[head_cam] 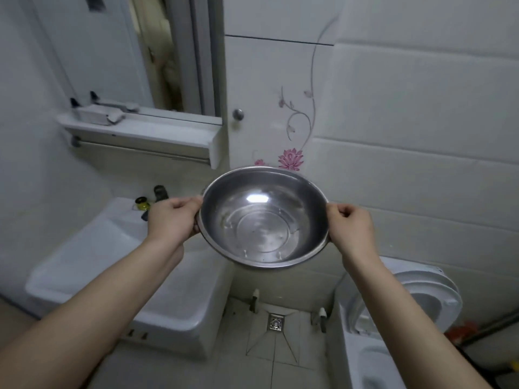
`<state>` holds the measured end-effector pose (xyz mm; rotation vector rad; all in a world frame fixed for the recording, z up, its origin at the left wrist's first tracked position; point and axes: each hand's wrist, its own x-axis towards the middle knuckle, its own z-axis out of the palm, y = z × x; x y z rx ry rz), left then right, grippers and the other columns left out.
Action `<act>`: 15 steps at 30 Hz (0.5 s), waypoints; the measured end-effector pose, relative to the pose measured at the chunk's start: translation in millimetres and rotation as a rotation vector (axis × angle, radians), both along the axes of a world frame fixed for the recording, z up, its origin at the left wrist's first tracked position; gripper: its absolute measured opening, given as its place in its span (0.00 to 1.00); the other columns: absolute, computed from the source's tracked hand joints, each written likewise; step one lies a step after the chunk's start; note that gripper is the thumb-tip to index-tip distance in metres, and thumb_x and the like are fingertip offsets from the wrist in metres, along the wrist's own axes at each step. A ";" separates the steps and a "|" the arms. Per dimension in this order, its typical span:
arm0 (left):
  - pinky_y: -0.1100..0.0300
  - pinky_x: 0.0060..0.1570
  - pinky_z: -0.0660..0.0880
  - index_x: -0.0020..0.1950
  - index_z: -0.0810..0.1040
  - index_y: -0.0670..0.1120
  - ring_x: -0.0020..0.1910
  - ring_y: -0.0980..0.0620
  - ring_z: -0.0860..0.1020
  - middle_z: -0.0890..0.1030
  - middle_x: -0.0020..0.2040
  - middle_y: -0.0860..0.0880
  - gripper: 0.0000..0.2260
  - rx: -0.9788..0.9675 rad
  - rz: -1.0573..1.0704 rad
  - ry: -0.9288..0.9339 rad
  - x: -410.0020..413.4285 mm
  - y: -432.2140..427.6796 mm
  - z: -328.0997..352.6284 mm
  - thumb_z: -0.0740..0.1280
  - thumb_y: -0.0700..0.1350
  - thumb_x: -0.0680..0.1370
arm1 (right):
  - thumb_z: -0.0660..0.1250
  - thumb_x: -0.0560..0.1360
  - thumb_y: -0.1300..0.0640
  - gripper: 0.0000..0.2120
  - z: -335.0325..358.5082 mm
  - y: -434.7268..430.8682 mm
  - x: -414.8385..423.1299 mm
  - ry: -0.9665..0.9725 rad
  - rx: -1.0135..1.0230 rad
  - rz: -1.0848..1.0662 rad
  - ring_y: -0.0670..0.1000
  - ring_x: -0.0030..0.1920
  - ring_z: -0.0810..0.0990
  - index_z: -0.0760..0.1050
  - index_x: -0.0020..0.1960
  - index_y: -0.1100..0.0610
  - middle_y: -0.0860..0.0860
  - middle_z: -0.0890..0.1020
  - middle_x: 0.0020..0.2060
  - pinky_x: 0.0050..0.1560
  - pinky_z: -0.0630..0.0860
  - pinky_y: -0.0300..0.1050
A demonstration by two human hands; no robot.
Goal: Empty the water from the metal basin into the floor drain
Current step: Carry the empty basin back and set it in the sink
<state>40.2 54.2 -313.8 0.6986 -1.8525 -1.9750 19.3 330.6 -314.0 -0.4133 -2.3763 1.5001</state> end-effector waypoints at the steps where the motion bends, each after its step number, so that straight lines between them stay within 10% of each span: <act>1: 0.65 0.24 0.77 0.38 0.82 0.41 0.29 0.49 0.73 0.78 0.35 0.42 0.09 0.000 0.009 0.007 3.0 -14.6 3.8 0.73 0.42 0.77 | 0.63 0.77 0.57 0.20 3.2 -14.4 0.1 0.008 -0.005 0.013 0.54 0.33 0.71 0.66 0.26 0.55 0.50 0.69 0.23 0.42 0.70 0.47; 15: 0.62 0.27 0.79 0.46 0.83 0.37 0.32 0.48 0.76 0.80 0.36 0.42 0.07 0.024 0.069 0.048 21.2 -209.9 29.9 0.74 0.42 0.76 | 0.62 0.76 0.61 0.15 25.6 -206.6 12.3 0.055 -0.054 0.136 0.51 0.29 0.63 0.67 0.31 0.58 0.55 0.64 0.27 0.27 0.71 0.41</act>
